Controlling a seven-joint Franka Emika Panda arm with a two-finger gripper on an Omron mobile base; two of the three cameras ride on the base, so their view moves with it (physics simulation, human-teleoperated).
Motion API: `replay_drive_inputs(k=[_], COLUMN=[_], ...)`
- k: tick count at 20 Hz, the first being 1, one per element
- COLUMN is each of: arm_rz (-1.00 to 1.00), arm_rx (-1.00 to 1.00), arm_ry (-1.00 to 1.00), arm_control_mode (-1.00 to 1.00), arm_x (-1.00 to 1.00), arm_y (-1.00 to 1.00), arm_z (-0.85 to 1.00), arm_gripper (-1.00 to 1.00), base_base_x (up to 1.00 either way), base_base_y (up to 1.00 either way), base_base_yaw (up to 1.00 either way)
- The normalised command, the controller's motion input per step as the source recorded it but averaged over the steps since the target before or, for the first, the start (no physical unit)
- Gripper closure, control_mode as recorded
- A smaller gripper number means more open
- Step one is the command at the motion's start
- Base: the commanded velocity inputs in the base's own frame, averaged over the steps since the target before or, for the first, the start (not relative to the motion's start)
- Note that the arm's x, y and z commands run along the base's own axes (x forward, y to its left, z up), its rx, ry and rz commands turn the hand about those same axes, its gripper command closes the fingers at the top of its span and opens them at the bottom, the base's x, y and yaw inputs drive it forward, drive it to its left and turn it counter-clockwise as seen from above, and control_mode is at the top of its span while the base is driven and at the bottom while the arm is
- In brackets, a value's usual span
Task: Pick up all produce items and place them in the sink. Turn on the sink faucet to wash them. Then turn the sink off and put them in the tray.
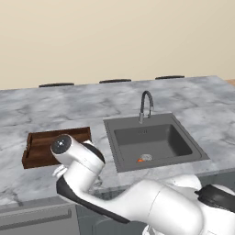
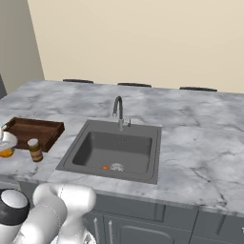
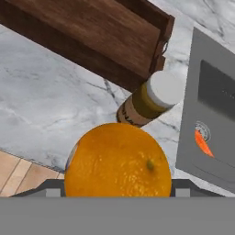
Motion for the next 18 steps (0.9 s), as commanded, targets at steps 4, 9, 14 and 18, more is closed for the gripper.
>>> replay_drive_inputs(k=[4,9,14,18], arm_rz=[-0.11,-0.09,-0.08,-0.04], arm_rx=[0.00,0.00,0.00,0.03], arm_ry=[0.08,0.10,0.09,0.08], arm_control_mode=[-1.00,-1.00,-1.00,-1.00], arm_x=[0.01,0.25,0.37,0.48], arm_y=[-0.68,-0.82,-0.77,-0.58], arm_z=[0.11,0.00,-0.01,-0.02], arm_gripper=[1.00,1.00,1.00,1.00], base_base_x=[0.00,0.00,0.00,0.00], base_base_y=[0.00,0.00,0.00,0.00], base_base_yaw=[0.00,0.00,0.00,0.00])
